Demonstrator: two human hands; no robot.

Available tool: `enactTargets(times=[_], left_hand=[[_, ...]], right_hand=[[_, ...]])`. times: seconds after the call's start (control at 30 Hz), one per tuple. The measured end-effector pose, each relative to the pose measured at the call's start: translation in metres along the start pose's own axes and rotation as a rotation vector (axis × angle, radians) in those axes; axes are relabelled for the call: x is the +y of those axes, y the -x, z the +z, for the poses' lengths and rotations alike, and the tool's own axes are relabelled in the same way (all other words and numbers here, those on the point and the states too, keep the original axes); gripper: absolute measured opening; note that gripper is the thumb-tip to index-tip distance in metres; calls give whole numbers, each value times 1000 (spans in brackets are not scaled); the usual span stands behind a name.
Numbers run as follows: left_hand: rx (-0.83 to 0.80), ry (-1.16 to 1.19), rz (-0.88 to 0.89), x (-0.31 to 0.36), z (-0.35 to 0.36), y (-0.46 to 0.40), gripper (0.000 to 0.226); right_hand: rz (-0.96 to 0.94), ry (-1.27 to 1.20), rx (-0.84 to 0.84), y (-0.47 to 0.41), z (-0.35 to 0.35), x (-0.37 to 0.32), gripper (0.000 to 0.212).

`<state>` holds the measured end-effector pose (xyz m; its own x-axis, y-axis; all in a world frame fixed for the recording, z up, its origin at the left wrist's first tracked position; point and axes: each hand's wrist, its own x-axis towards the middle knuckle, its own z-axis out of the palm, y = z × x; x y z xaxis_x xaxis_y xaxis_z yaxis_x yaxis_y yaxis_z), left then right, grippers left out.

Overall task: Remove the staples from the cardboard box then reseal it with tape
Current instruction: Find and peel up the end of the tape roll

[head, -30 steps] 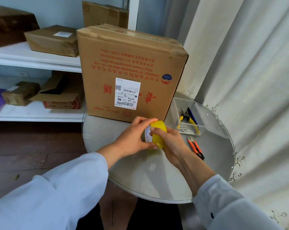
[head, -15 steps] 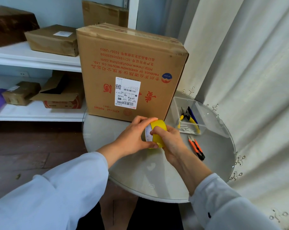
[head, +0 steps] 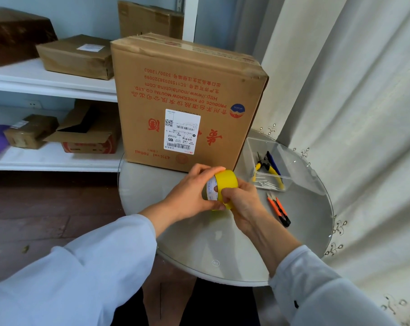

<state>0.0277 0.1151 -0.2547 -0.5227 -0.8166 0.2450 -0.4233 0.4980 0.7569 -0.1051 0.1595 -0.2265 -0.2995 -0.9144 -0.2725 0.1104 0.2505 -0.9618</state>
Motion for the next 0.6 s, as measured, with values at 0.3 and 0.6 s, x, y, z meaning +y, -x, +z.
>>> enactTargets(times=[0.3, 0.6], left_hand=[[-83, -86, -45, 2, -5, -2, 97], [102, -389, 199, 22, -31, 1, 40]], right_hand=[[9, -117, -139, 3, -6, -2, 28], [121, -222, -133, -1, 0, -17, 23]])
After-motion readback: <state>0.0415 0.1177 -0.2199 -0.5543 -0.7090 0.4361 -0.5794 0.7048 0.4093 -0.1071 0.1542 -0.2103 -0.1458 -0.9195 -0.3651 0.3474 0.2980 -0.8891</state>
